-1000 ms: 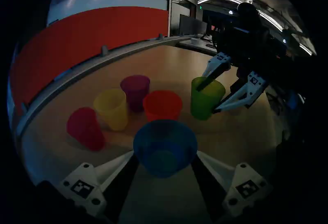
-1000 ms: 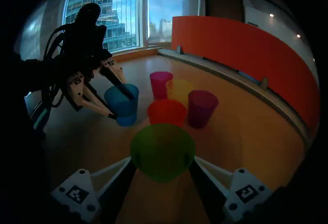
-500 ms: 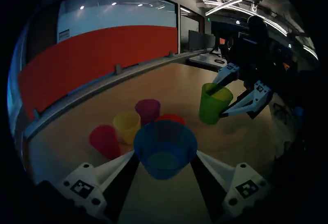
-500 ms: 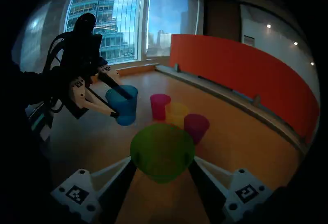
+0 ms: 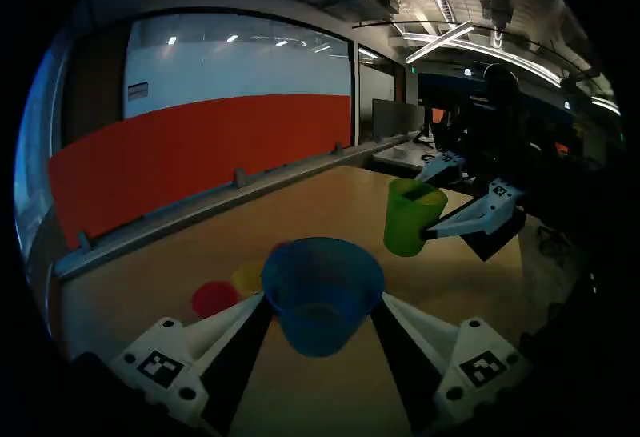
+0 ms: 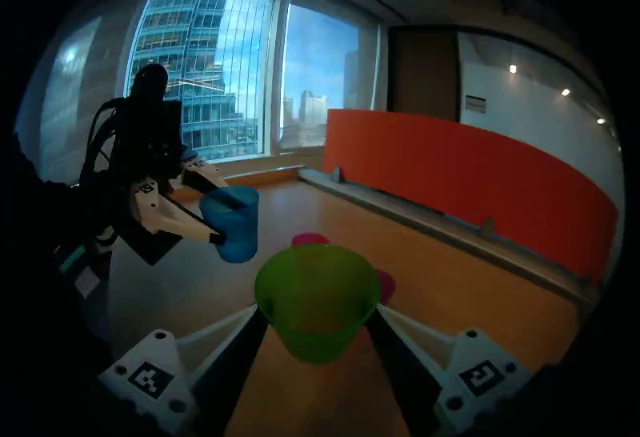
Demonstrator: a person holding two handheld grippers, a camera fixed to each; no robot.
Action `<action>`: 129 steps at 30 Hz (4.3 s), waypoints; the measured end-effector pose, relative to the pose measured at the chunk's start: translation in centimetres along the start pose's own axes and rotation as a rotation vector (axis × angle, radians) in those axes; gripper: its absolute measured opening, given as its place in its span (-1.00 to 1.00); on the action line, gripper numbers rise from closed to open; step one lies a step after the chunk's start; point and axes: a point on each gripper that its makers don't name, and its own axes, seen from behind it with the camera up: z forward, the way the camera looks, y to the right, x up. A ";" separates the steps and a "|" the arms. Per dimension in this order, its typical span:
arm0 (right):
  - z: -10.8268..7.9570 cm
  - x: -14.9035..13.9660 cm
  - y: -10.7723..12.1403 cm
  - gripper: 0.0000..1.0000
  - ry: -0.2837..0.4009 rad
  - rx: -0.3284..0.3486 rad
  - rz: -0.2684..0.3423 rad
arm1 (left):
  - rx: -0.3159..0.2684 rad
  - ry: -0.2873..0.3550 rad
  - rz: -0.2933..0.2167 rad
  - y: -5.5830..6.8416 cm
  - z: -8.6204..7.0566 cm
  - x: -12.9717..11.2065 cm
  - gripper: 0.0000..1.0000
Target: Pour water
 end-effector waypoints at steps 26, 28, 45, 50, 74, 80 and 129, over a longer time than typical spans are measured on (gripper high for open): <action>-1.0 6.5 -0.3 0.77 0.203 -0.010 -0.013 | 0.031 0.185 -0.051 -0.8 -2.7 5.2 0.66; -1.0 6.7 -0.3 0.78 0.212 -0.011 -0.014 | 0.032 0.191 -0.050 -0.8 -2.7 5.4 0.66; -1.1 7.5 -0.2 0.79 0.232 -0.005 -0.029 | 0.036 0.242 -0.057 -0.9 -3.0 6.9 0.66; -1.0 7.4 -0.3 0.78 0.228 -0.003 -0.029 | 0.033 0.261 -0.058 -0.8 -3.1 7.2 0.66; -0.5 7.5 -0.8 0.78 0.232 0.022 -0.031 | 0.108 0.285 0.073 -1.7 -4.3 9.6 0.66; -0.2 7.3 -1.3 0.78 0.234 0.038 -0.025 | 0.140 0.274 0.156 -1.5 -4.6 10.1 0.66; 2.5 7.6 -5.7 0.77 0.243 0.168 -0.026 | 0.292 0.219 0.633 0.4 -4.9 14.6 0.66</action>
